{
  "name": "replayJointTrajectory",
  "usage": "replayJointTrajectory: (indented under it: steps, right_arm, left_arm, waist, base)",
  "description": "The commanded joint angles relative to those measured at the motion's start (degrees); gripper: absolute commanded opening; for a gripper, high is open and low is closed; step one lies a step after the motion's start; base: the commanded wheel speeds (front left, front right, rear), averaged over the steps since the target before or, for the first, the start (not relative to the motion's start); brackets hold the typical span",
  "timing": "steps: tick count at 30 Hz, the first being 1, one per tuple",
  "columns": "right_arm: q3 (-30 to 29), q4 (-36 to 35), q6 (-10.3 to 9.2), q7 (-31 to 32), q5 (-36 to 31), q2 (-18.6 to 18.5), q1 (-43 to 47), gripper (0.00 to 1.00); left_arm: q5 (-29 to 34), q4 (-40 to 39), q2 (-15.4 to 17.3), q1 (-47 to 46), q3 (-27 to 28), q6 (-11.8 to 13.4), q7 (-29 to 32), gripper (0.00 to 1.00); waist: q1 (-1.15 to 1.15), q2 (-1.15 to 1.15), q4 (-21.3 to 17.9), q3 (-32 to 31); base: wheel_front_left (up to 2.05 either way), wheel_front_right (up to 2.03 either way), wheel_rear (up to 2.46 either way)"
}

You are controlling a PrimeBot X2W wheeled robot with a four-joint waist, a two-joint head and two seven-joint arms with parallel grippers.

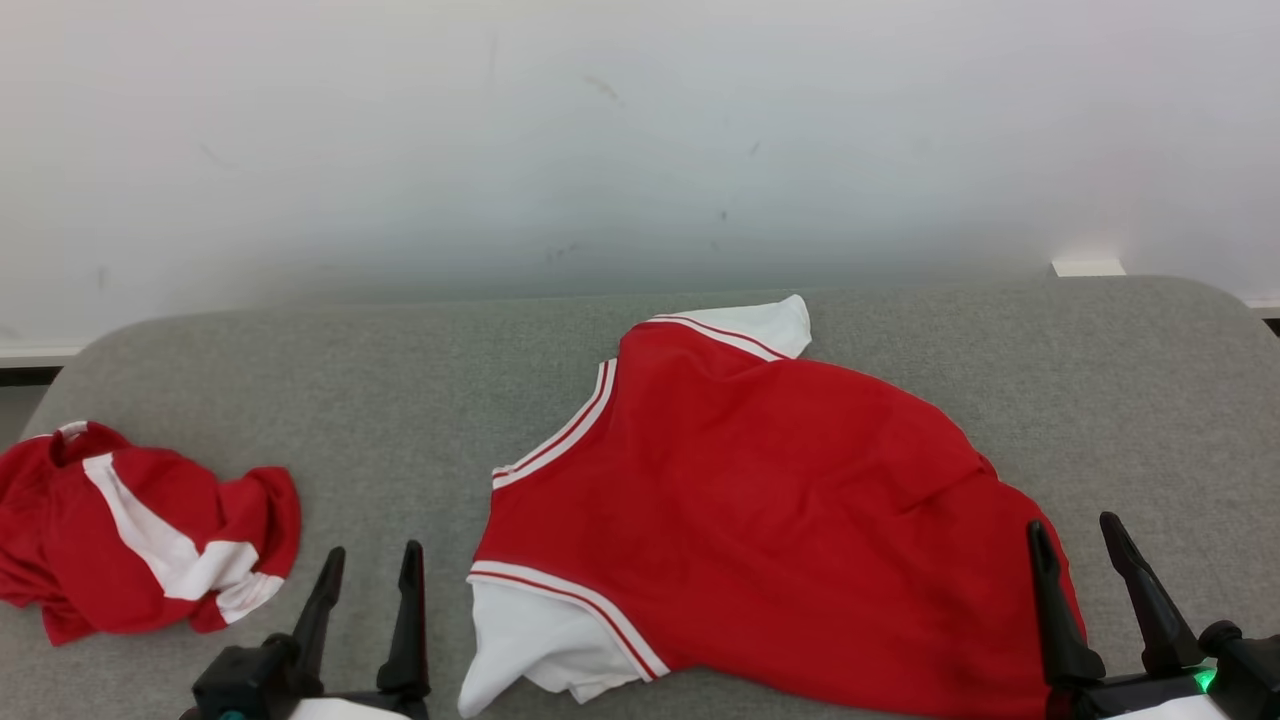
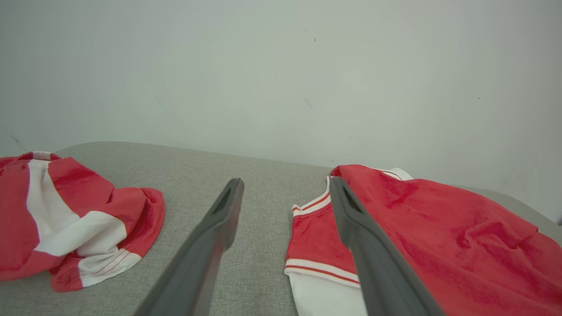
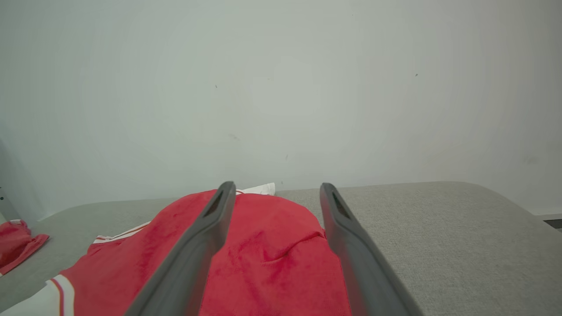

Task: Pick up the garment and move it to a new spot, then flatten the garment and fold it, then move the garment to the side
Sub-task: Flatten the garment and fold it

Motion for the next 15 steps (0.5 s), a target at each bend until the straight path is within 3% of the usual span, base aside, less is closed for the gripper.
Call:
replayJointTrajectory:
  steps: [1, 10, 15]
  right_arm:
    - [0.0, 0.4, -0.13, -0.1, -0.4, -0.3, 0.3, 1.00]
    - [0.4, 0.7, -0.13, -0.2, -0.6, -1.4, -0.2, 1.00]
    - [0.8, 2.7, -0.13, -0.2, -0.6, -4.5, 2.2, 1.00]
  left_arm:
    - [-0.1, 0.1, 0.2, 0.7, 0.1, 0.2, 0.0, 1.00]
    - [-0.4, -0.1, 0.2, 0.8, -0.4, 0.2, 0.0, 1.00]
    - [-1.5, -0.5, 0.2, 1.3, -1.9, -1.9, 0.0, 1.00]
  waist:
    - [0.00, 0.00, 0.1, -0.1]
    - [0.00, 0.00, 0.0, -0.3]
    - [0.00, 0.00, 0.0, -0.6]
  base:
    - [0.00, 0.00, 0.00]
    - [0.00, 0.00, 0.00]
    - [0.00, 0.00, 0.00]
